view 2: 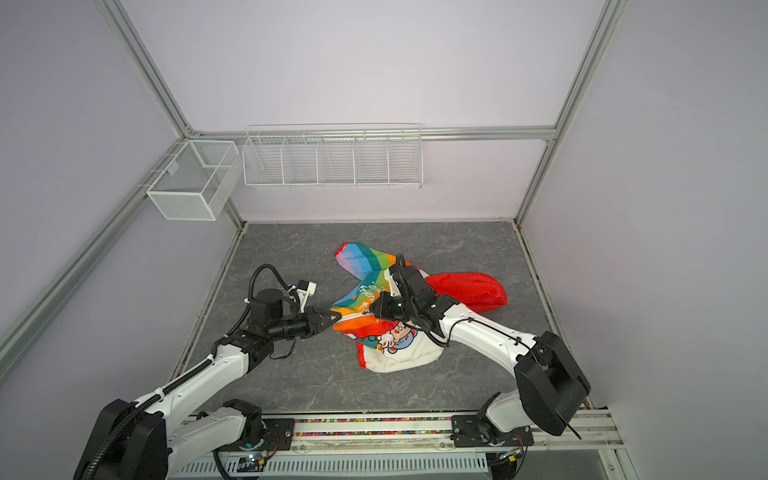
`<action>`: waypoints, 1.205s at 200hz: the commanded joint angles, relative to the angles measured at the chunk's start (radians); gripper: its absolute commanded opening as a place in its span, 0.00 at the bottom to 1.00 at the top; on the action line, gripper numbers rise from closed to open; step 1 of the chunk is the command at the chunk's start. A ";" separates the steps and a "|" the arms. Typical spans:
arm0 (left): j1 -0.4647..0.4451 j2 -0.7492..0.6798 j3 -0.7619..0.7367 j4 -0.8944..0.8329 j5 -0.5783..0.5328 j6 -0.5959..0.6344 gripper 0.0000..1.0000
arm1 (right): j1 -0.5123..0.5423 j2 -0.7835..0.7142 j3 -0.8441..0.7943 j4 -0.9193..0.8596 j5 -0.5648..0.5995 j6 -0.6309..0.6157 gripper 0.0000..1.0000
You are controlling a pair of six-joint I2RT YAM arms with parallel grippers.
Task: Zip up the jacket
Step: 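Pull the zipper slider with the right gripper away from the left gripper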
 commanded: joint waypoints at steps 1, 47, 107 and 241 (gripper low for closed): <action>0.008 -0.017 0.035 -0.039 -0.037 0.028 0.00 | -0.012 0.009 0.023 -0.041 0.043 -0.029 0.07; 0.007 -0.019 0.042 -0.057 -0.062 0.032 0.00 | -0.014 0.009 0.036 -0.079 0.069 -0.052 0.07; 0.007 -0.022 0.052 -0.095 -0.089 0.049 0.00 | -0.019 0.015 0.047 -0.104 0.088 -0.068 0.07; 0.007 -0.055 0.051 -0.175 -0.177 0.091 0.00 | -0.027 0.022 0.070 -0.147 0.119 -0.097 0.07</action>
